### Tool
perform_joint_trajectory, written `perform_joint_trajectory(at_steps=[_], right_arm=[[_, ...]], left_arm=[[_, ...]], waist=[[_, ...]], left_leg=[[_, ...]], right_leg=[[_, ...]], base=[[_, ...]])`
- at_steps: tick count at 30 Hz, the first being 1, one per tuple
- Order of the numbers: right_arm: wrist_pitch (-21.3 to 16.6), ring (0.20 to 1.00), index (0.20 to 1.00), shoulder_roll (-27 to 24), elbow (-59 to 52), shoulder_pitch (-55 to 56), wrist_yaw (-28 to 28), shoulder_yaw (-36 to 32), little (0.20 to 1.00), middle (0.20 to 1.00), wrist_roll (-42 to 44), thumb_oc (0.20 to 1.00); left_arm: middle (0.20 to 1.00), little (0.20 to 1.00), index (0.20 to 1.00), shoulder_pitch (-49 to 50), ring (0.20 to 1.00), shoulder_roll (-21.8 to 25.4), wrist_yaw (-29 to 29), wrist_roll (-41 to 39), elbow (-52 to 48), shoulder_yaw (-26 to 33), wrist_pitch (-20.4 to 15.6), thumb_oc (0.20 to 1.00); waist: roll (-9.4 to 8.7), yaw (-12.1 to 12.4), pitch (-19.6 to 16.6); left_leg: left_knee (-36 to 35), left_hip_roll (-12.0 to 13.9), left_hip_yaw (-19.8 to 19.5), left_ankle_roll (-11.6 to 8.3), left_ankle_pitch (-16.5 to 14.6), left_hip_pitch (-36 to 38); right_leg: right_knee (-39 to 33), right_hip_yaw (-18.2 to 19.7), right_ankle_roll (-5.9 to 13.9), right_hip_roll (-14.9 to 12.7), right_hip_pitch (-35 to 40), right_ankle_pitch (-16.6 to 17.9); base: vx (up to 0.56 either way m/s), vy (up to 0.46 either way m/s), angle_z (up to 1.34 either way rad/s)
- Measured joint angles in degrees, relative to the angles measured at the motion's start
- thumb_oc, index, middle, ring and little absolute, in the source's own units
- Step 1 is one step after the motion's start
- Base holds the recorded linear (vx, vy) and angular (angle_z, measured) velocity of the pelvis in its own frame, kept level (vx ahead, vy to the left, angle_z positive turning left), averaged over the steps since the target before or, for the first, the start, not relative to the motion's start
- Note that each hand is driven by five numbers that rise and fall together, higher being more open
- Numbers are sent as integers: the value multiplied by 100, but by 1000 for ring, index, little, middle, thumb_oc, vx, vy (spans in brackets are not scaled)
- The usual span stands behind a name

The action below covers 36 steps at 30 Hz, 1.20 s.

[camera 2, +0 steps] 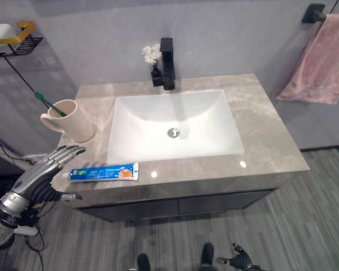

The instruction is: Put brush and paste in cup on sink, flatten towel.

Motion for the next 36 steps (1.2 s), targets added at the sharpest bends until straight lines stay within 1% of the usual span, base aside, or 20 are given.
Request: perform_joint_trajectory(at_steps=[2,4,7,11,15,18,20,24,27,28,30,31,32,34,35,36], right_arm=[[-1,1000,1000,12,-49,-2,33,3,1000,1000,28,1000],[-1,1000,1000,22,-51,-34,84,3,1000,1000,95,1000],[-6,1000,1000,25,-91,-28,101,15,1000,1000,147,1000],[-6,1000,1000,28,-111,-81,102,24,1000,1000,147,1000],[-10,1000,1000,32,-146,-247,99,28,1000,1000,149,1000],[-16,1000,1000,33,-202,-261,98,30,1000,1000,151,1000],[-17,1000,1000,35,-229,-319,95,32,1000,1000,197,1000],[-17,1000,1000,35,-266,-365,86,31,1000,1000,205,1000],[-25,1000,1000,36,-271,-394,40,30,1000,1000,221,1000],[-26,1000,1000,36,-267,-400,27,30,1000,1000,222,1000],[-26,1000,1000,36,-283,-406,-6,32,1000,1000,223,1000],[-31,1000,1000,37,-265,-420,-9,32,1000,1000,226,1000],[-32,1000,1000,38,-255,-422,-12,31,1000,1000,234,1000],[-32,1000,1000,74,-222,-422,-13,30,1000,1000,247,1000],[-30,1000,1000,95,-217,-415,-13,31,1000,1000,248,1000],[-31,1000,1000,106,-213,-412,-13,31,1000,1000,248,1000]], left_arm=[[1000,1000,1000,-183,1000,-150,-4,1,257,-131,1,1000],[1000,1000,1000,-292,1000,-160,-4,7,511,-292,37,1000],[1000,1000,1000,-366,1000,-161,-1,71,619,-301,48,1000],[1000,1000,1000,-437,1000,-160,10,170,711,-308,99,1000],[1000,1000,1000,-491,1000,-161,11,210,860,-305,147,1000],[1000,1000,1000,-549,1000,-161,11,216,859,-308,147,1000],[1000,1000,1000,-653,1000,-161,11,217,861,-311,147,1000],[1000,1000,1000,-652,1000,-158,6,218,828,-317,149,1000],[887,887,887,-630,887,-158,-43,215,815,-328,97,887],[878,878,878,-630,878,-158,-59,213,815,-340,86,878],[809,809,809,-633,809,-158,-65,200,789,-387,84,809],[809,809,809,-647,809,-158,-62,198,779,-410,82,809],[765,765,765,-648,765,-158,-52,198,766,-427,83,765],[746,746,746,-644,746,-158,-48,181,728,-427,74,746],[705,705,705,-644,705,-161,-43,167,694,-426,72,705],[683,683,683,-643,683,-164,-47,165,663,-427,69,683]], waist=[[-1,-13,23],[-42,-36,70],[-118,-64,107],[-176,-98,168],[-276,-97,234],[-292,-108,277],[-287,-102,396],[-280,-103,457],[-278,-92,507],[-278,-83,510],[-285,-52,513],[-288,-34,515],[-293,-21,516],[-323,-8,533],[-346,5,541],[-359,16,535]], left_leg=[[0,-1,56,-1,-1,-6],[-1,7,95,-5,-4,-13],[0,15,108,-9,-2,-114],[4,-6,133,15,16,-158],[25,-4,268,13,14,-216],[25,3,277,8,10,-219],[24,15,277,7,11,-222],[23,39,273,-15,-5,-238],[23,38,268,-10,-2,-243],[24,34,267,-6,1,-243],[23,37,268,-18,-8,-243],[17,38,267,-22,-11,-243],[2,35,266,-25,-13,-243],[1,45,260,-30,-15,-246],[1,48,257,-34,-13,-252],[1,48,257,-35,-12,-256]], right_leg=[[-1,34,2,2,-31,12],[-1,49,0,-11,-63,15],[0,71,-6,-8,-178,22],[1,131,-20,30,-238,61],[19,223,-54,51,-389,137],[32,243,-54,69,-399,137],[31,248,-54,77,-403,137],[-1,247,-54,78,-415,127],[-1,244,-52,78,-416,125],[-1,248,-52,78,-416,125],[-1,255,-51,77,-416,124],[-2,258,-49,76,-417,122],[-2,258,-13,71,-416,69],[-2,253,-11,75,-416,60],[-2,251,-12,75,-420,59],[-2,251,-12,74,-423,59]], base=[[-4,-5,-12],[-2,-9,-9],[0,-2,-3],[0,0,-2],[0,1,-15],[-4,0,-3],[0,0,0],[0,0,0],[11,2,0],[31,5,1],[0,0,0],[0,0,0],[0,0,0],[0,0,0],[33,-5,1],[31,-3,1]])
